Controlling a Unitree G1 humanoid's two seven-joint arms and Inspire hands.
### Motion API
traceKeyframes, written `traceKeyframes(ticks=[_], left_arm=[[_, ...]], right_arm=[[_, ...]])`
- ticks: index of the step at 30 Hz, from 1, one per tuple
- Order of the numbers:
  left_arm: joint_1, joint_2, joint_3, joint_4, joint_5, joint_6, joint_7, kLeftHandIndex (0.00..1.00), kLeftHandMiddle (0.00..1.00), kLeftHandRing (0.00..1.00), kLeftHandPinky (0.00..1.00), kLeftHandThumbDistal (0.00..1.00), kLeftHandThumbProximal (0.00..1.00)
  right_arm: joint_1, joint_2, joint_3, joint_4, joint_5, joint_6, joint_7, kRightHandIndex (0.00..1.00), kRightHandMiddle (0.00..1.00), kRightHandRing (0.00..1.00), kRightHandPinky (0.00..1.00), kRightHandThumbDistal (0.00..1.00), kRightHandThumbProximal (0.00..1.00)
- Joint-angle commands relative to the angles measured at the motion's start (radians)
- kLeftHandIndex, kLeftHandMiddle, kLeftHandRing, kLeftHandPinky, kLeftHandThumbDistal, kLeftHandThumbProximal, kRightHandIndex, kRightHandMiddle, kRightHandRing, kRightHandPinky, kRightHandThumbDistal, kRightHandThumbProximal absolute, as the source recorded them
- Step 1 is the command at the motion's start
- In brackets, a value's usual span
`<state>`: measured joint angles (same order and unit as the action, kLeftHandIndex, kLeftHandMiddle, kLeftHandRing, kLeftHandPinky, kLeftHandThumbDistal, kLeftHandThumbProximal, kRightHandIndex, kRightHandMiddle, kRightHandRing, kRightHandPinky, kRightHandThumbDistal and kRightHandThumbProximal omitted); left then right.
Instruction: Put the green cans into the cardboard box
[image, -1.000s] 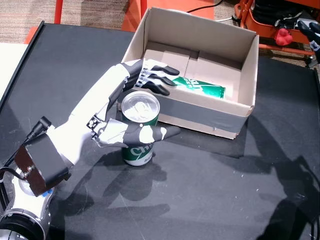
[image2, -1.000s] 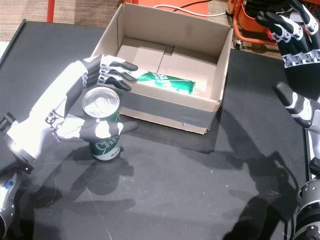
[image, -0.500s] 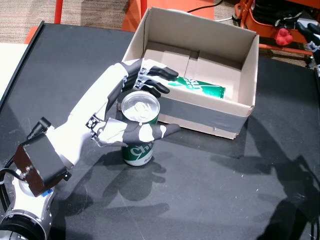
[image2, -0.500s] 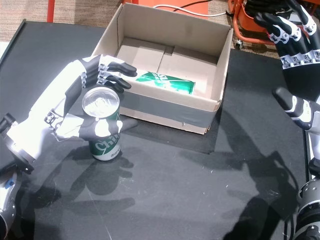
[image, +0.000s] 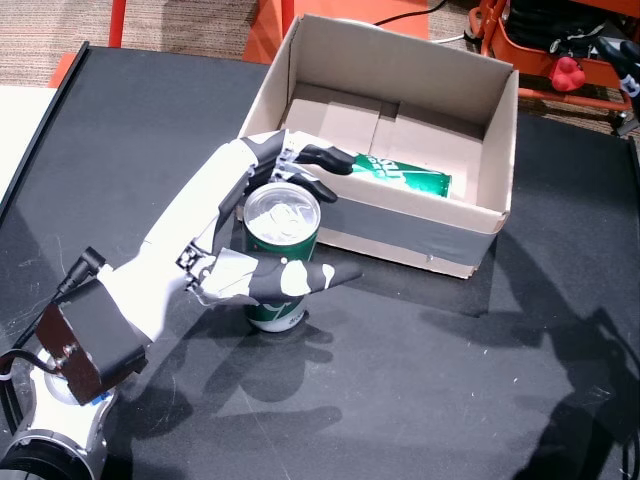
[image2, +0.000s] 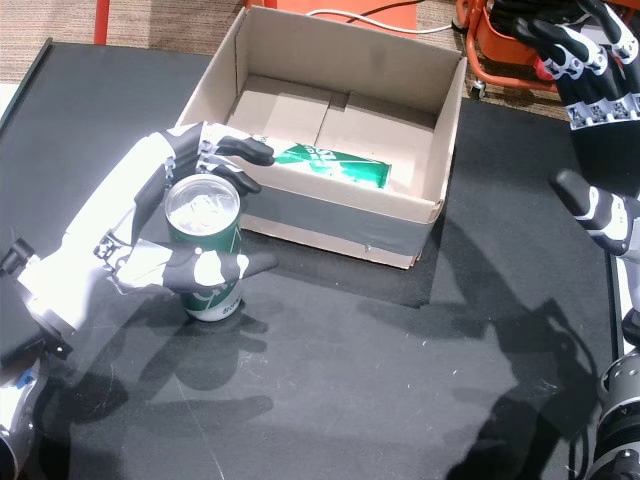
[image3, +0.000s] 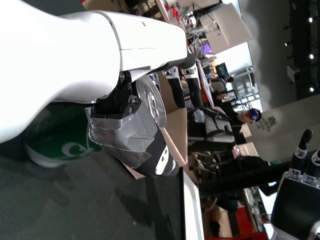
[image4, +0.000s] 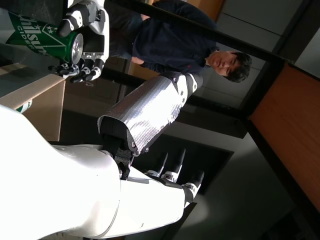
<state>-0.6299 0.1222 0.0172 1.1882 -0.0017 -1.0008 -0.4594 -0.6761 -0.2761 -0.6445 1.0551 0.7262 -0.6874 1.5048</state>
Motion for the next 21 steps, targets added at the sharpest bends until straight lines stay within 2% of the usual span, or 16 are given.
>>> traceKeyframes(ticks=[1,5,9,12,21], left_arm=[[0.025,-0.023,0.006,-0.001,-0.016,0.028,-0.022,0.6,0.62,0.7,0.71,0.85,0.0],[0.035,-0.042,0.019,-0.001,-0.048,0.055,-0.079,0.62,0.66,0.74,0.76,0.76,0.0],[0.038,-0.051,0.03,0.004,-0.052,0.051,-0.097,0.61,0.66,0.76,0.76,0.79,0.0],[0.039,-0.06,0.034,0.001,-0.051,0.059,-0.096,0.62,0.67,0.75,0.76,0.79,0.0],[0.049,-0.09,0.045,-0.009,-0.072,0.087,-0.116,0.63,0.67,0.73,0.73,0.84,0.0]], right_arm=[[0.017,-0.008,-0.008,-0.012,0.013,0.002,0.008,0.95,0.79,0.78,0.92,1.0,1.0],[0.024,-0.003,-0.008,-0.03,0.019,0.001,0.013,0.95,0.79,0.78,0.93,1.0,1.0],[0.027,-0.004,-0.004,-0.039,0.024,0.019,0.017,0.95,0.79,0.77,0.92,1.0,0.96],[0.039,-0.004,0.003,-0.061,0.016,0.005,0.006,0.97,0.8,0.78,0.92,1.0,1.0],[0.06,0.005,0.0,-0.099,0.034,0.007,-0.001,0.95,0.78,0.78,0.92,1.0,1.0]])
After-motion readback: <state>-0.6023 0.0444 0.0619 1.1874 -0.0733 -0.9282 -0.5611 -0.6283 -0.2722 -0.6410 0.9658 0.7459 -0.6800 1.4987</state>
